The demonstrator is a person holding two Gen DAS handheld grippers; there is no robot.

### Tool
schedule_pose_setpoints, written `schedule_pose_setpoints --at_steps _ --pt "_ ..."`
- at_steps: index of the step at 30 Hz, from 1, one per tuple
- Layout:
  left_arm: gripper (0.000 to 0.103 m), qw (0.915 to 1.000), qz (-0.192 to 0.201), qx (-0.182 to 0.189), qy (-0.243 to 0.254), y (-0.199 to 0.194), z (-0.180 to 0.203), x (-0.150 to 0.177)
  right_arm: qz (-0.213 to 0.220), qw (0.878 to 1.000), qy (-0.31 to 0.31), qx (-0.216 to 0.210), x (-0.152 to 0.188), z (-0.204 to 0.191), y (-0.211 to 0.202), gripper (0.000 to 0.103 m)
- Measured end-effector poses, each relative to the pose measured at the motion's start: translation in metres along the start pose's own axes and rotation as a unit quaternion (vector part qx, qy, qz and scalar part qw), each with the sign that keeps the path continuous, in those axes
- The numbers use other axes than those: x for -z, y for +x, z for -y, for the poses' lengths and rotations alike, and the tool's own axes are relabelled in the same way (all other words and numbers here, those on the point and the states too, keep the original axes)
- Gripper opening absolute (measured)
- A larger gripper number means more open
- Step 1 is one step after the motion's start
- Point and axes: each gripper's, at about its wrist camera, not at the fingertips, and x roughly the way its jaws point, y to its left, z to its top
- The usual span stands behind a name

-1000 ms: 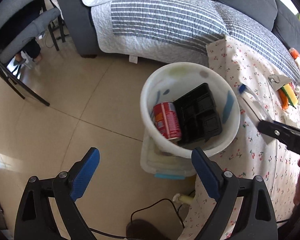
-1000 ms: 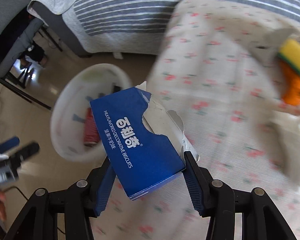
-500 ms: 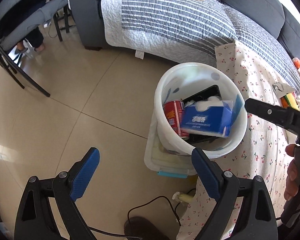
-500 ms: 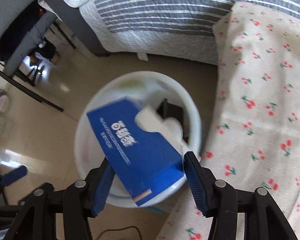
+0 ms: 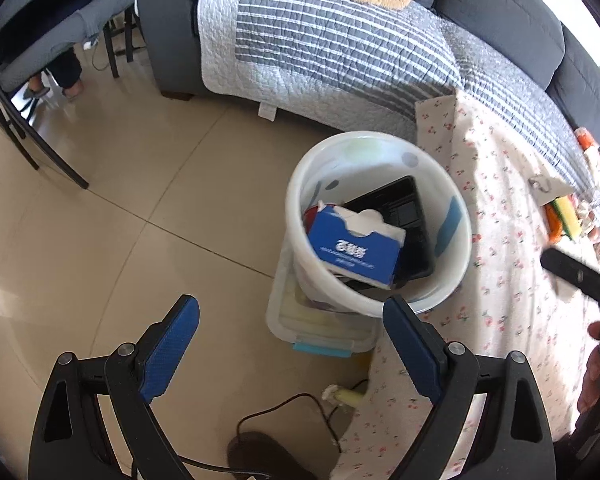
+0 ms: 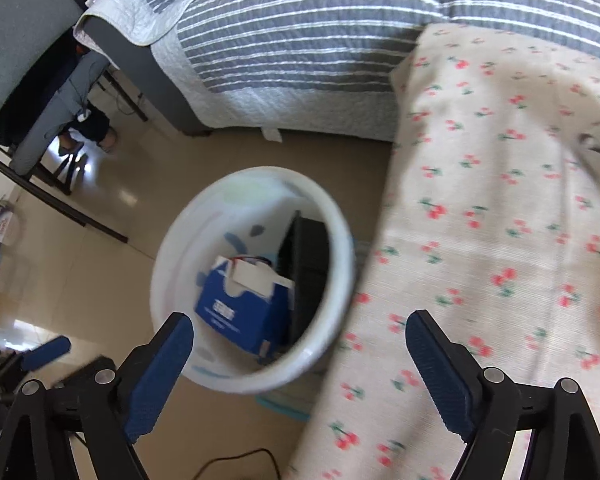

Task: Collect trash
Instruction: 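Grasp the white tissue with the right tool while the left tool moves to the orange pepper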

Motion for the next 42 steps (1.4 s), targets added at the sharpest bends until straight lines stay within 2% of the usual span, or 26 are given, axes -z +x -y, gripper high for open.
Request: schedule_pose_setpoints --at_steps 4,7,9,14,19,27,34,39,42 --pt "0.103 0.9997 0.013 0.022 -0.004 -0.007 0.014 -0.003 0.003 1.0 -0.011 0.027 0.008 0.015 -0.02 0.091" --pt "0.103 0.9992 0.026 0.031 0.002 -0.013 0.035 -0.006 0.014 0.999 -0.016 0.048 0.015 0.032 -0.041 0.093" --pt "0.103 0.9986 0.034 0.04 0.004 -0.017 0.049 -0.007 0.023 0.998 -0.019 0.06 0.02 0.045 -0.057 0.103" --pt "0.103 0.9971 0.043 0.061 0.016 -0.022 0.083 -0.007 0.045 0.993 -0.017 0.11 0.031 0.082 -0.087 0.103" --pt "0.103 0.9957 0.041 0.07 0.045 -0.019 0.123 -0.006 0.047 0.99 0.001 0.134 0.043 0.119 -0.108 0.103" --pt "0.103 0.994 0.028 0.083 0.065 -0.006 0.163 -0.006 0.048 0.986 0.082 0.134 0.059 0.182 -0.123 0.103" --pt "0.103 0.9933 0.022 0.087 0.073 0.003 0.184 -0.012 0.057 0.983 0.112 0.137 0.059 0.212 -0.138 0.103" --pt "0.103 0.9938 0.016 0.085 0.07 0.011 0.187 -0.015 0.035 0.98 0.141 0.139 0.056 0.229 -0.127 0.103" --pt "0.103 0.9942 0.013 0.084 0.066 0.013 0.185 -0.016 0.021 0.981 0.142 0.128 0.052 0.225 -0.115 0.103"
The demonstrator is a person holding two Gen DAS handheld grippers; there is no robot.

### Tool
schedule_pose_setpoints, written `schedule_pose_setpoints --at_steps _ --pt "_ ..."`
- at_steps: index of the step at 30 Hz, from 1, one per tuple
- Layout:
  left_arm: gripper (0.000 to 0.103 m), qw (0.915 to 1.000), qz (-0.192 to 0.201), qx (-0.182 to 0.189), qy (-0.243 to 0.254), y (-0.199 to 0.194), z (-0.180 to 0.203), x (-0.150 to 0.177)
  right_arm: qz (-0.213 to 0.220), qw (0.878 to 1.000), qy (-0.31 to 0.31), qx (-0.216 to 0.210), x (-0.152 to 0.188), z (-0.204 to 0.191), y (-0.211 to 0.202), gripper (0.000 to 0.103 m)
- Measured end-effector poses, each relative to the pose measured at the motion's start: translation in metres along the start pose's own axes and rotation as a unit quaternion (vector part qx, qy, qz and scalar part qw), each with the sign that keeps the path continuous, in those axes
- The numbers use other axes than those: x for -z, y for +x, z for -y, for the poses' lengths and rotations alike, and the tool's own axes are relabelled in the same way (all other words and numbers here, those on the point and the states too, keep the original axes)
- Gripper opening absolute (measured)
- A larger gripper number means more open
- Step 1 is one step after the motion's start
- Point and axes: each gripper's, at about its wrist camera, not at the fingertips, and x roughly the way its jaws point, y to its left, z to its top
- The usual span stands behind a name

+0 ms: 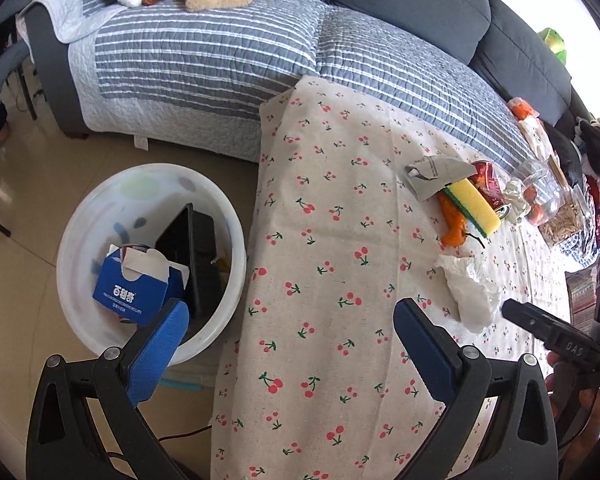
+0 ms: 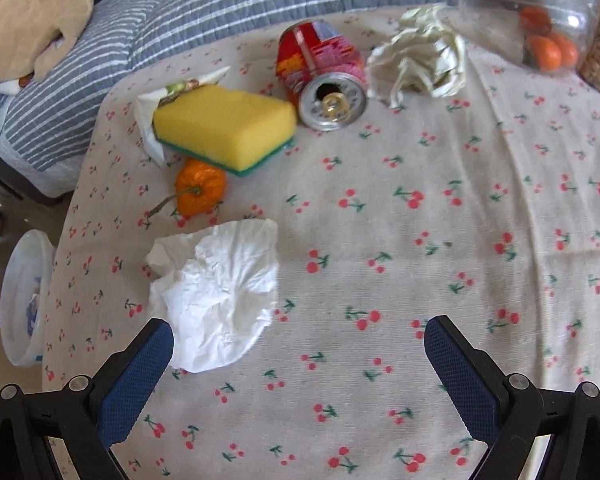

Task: Collect trash
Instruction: 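Grasp the white tissue with the right tool while the left tool moves to the orange pepper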

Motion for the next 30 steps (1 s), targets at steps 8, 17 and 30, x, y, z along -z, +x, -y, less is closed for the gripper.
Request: schedule_pose_setpoints --at_steps 8,17,30 --pt "0.103 1.0 -0.002 -0.002 -0.004 -0.002 -0.007 0.003 -0.037 0.999 -0.034 0.006 -0.002 -0.03 0.042 0.103" --pt "0.103 1.0 -0.005 0.001 0.001 0.0 -0.003 0.006 -0.026 0.999 0.019 -0.003 -0.003 -0.006 0.052 0.099" --pt "0.103 0.9972 -0.026 0.034 0.061 0.018 0.053 0.004 -0.024 0.996 -0.087 -0.005 0.021 -0.054 0.048 0.028"
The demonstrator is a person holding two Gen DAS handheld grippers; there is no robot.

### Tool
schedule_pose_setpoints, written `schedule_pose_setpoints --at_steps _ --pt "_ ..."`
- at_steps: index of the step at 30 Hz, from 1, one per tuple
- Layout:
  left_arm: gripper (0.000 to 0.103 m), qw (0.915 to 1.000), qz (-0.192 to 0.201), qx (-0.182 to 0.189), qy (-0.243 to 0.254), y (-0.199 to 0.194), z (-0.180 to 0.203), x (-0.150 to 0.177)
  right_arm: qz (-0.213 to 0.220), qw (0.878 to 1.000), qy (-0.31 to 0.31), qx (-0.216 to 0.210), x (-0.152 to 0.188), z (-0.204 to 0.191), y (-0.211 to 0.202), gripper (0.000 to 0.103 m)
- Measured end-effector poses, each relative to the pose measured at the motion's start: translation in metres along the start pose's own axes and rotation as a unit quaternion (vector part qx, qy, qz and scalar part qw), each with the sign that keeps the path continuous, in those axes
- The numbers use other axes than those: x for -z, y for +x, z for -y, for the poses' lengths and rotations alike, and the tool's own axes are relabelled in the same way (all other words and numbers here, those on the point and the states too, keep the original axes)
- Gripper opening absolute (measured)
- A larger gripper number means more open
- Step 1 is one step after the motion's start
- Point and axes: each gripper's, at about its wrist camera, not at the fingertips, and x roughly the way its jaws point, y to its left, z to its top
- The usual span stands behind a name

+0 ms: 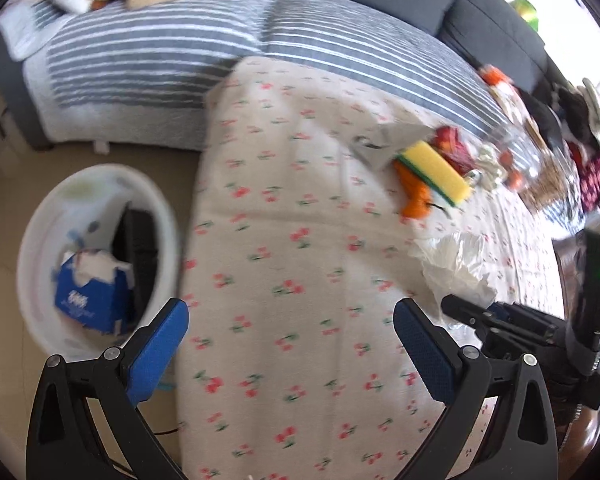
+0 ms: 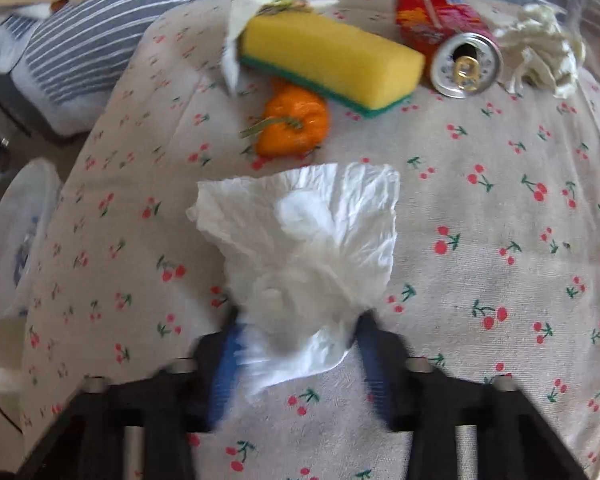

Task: Collect trash
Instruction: 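Grasp the white tissue with the right tool while the left tool moves to the orange pepper, then grasp the orange pepper with the left tool and lift it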

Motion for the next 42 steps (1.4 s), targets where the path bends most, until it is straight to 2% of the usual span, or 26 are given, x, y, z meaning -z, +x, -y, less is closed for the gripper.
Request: schedule_pose_setpoints --at_steps 1,4,8,11,13,16,22,24,29,34,42 --pt "0.103 1.0 0.002 -0.001 0.009 0.002 0.008 -0.001 -0.001 1.0 0.004 -0.012 0.0 0.001 -0.004 0.022" --pt "0.102 0.9993 0.014 -0.008 0.034 0.01 0.033 -0.004 0.007 1.0 0.011 -0.014 0.0 0.013 -0.018 0.022" --pt "0.098 0.9974 0.026 0.013 0.066 0.024 0.064 -0.01 0.026 0.999 0.041 -0.018 -0.001 0.042 -0.039 0.022" --pt "0.087 0.9952 0.032 0.032 0.087 0.04 0.084 -0.015 0.037 0.997 0.063 -0.015 0.0 0.067 -0.053 0.022" --pt "0.075 0.994 0.035 0.04 0.095 0.053 0.094 -0.018 0.04 0.996 0.083 -0.008 0.006 0.09 -0.06 0.022" --pt "0.066 0.9927 0.05 0.043 0.101 0.067 0.102 -0.023 0.038 0.993 0.108 0.0 0.016 0.12 -0.069 0.022" --pt "0.057 0.991 0.071 0.043 0.105 0.087 0.109 -0.031 0.038 0.988 0.15 0.003 0.029 0.164 -0.082 0.022" --pt "0.057 0.9907 0.08 0.038 0.103 0.092 0.109 -0.034 0.039 0.987 0.157 0.002 0.03 0.17 -0.084 0.022" --pt "0.053 0.9897 0.087 0.054 0.1 0.099 0.109 -0.043 0.038 0.986 0.164 -0.003 0.03 0.179 -0.085 0.022" --pt "0.032 0.9892 0.078 0.061 0.109 0.103 0.11 -0.047 0.035 0.986 0.163 -0.008 0.026 0.175 -0.081 0.023" --pt "0.026 0.9901 0.054 0.072 0.107 0.09 0.113 -0.036 0.034 0.986 0.16 -0.007 0.025 0.165 -0.079 0.023"
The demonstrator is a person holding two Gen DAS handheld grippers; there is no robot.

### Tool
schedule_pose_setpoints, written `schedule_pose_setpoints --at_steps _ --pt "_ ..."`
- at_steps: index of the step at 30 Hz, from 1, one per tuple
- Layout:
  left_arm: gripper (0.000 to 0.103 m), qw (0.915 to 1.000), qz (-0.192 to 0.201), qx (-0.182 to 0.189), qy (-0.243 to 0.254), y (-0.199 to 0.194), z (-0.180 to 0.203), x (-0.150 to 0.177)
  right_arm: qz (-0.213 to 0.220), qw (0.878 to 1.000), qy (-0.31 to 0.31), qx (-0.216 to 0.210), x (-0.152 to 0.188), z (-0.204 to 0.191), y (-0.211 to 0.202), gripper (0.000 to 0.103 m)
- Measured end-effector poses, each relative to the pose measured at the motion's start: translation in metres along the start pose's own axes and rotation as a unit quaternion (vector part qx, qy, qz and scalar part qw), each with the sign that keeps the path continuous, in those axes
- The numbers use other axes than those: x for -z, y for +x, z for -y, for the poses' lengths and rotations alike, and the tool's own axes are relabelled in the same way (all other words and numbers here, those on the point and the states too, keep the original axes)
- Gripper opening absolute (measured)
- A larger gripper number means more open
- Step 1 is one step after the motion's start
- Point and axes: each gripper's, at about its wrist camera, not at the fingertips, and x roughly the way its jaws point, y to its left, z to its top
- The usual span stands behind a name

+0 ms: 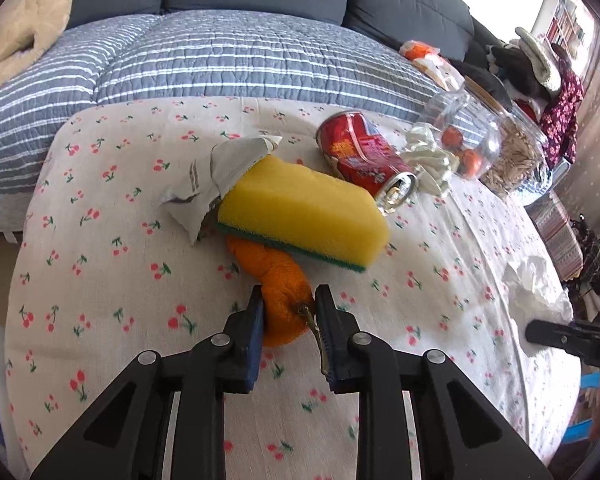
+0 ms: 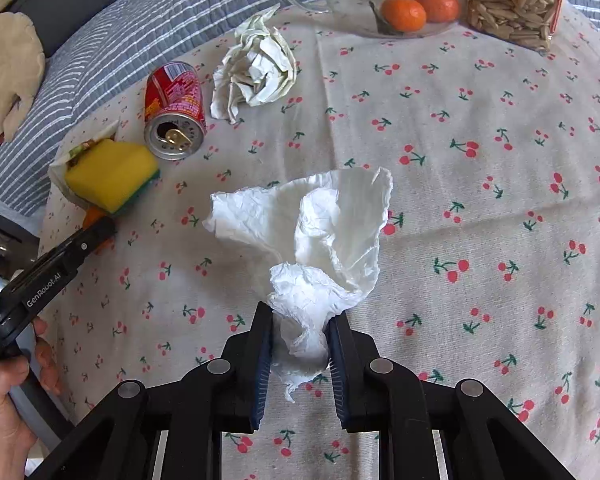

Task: Collect trash
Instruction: 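Grasp the orange pepper with the left tool and lift it, then carry the orange pepper to the white bin and drop it with the left tool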

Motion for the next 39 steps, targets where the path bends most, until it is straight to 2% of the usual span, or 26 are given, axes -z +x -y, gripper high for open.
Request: schedule_pose_setpoints --at_steps 7,11,19,24,30,39 --pt "0.025 0.9997 -0.005 0.025 0.001 -0.032 0.001 0.016 0.01 1.0 -0.006 -0.005 0.003 -0.014 -0.007 0.023" --pt "0.025 0.9996 -0.006 0.024 0.009 -0.053 -0.003 0.026 0.016 1.0 -0.011 -0.012 0.005 -0.024 -0.011 0.023" --pt "0.025 0.9993 0.006 0.035 -0.008 -0.1 -0.031 0.048 0.022 0.999 -0.009 -0.035 0.01 -0.047 -0.015 0.023" --pt "0.025 0.9991 0.018 0.03 -0.026 -0.124 -0.054 0.06 0.018 0.999 -0.016 -0.048 0.018 -0.065 -0.012 0.023" --pt "0.025 0.9981 0.034 0.015 -0.049 -0.154 -0.087 0.073 0.012 0.997 -0.033 -0.063 0.024 -0.092 -0.006 0.023" --pt "0.026 0.9908 0.042 -0.069 -0.108 -0.184 -0.17 0.089 -0.009 0.994 -0.077 -0.079 0.036 -0.147 0.018 0.023"
